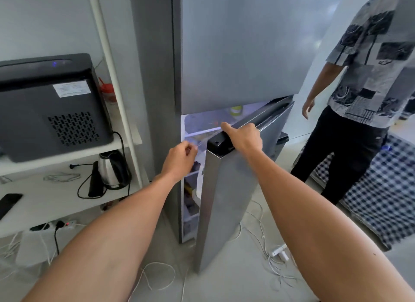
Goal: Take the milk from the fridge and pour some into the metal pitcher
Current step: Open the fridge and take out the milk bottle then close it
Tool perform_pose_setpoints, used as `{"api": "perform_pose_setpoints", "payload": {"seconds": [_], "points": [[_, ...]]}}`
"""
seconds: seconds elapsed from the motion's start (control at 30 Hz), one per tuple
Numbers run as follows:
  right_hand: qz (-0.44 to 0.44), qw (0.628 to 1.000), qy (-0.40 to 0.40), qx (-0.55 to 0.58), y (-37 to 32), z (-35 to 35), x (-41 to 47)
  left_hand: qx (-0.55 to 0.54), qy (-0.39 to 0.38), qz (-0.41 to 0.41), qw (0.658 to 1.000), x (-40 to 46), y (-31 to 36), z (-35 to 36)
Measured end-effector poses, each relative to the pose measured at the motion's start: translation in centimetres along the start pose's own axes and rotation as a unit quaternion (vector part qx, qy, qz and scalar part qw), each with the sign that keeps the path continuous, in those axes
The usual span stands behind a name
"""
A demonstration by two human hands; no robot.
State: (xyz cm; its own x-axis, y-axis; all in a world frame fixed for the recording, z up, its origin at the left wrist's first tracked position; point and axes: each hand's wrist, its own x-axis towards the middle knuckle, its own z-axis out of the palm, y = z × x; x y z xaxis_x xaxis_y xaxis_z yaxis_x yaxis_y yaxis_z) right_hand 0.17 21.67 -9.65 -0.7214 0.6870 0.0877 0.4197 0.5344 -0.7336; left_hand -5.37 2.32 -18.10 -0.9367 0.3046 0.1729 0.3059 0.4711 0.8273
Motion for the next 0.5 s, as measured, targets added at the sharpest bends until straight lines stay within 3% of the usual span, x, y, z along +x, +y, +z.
{"api": "perform_pose_setpoints", "payload": {"seconds": [0.3,0.5], "points": [[-0.051,0.998,0.014,-0.032,7.5,-9.6,-2.8,0.110,-0.128,0.098,0.981,-4.0,7.2,7.6],[-0.014,0.997,-0.023,-0.076,12.1,-15.9,-3.6,0.193,-0.191,0.191,0.943,-6.8,10.8,12.7]]}}
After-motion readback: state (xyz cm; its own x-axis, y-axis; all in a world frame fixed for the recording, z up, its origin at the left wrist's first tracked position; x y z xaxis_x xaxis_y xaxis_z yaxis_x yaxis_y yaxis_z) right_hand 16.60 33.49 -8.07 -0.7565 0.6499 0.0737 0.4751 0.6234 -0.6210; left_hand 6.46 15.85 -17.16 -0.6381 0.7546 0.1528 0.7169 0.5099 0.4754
